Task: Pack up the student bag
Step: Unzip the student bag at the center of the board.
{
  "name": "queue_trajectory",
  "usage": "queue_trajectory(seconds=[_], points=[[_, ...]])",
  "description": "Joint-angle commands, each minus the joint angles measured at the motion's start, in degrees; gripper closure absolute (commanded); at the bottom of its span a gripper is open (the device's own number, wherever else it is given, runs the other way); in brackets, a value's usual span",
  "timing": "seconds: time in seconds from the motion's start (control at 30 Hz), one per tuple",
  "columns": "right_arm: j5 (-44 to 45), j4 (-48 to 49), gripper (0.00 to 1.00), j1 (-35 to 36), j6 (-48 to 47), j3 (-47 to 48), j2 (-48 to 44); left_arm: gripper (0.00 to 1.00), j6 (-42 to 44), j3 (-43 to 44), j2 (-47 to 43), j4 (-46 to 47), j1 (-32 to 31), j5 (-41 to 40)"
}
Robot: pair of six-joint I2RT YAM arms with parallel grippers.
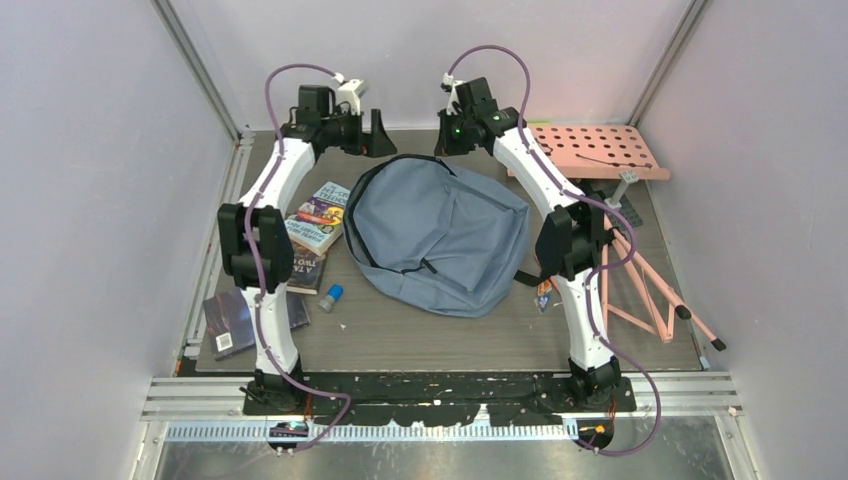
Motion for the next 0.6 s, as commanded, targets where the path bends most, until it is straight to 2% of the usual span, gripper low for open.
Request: queue_trajectory(seconds=[0.0,0.17,0.23,0.27,0.3,0.57], points=[[-0.8,2.2,0.99,0.5,-0.9,0.9,-3.6,0.10,3.8,4.1,2.3,-0.6,-2.5,1.7],[-0.4,1.6,0.99,0.5,-0.9,0.6,-3.9,0.11,3.1,5.0,5.3,-0.8,-3.6,-0.8],[-0.2,1.5,1.00,0.5,-1.0,0.3,-4.0,0.18,2.8,5.2,5.8,-0.9,-3.7,-1.2],[-0.1,1.5,0.99,0.5,-1.0,0.1,-4.1,0.32,2.5,5.4,5.9,-1.2,-3.7,-1.2],[0.2,1.5,1.00,0.6,-1.0,0.0,-4.1,0.41,2.1,5.5,6.2,-1.7,-3.8,-1.2],[6.7,1.1,1.00,1.0,-0.9,0.5,-4.3,0.97,-1.0,5.6,5.2,-3.7,-3.7,-0.3]])
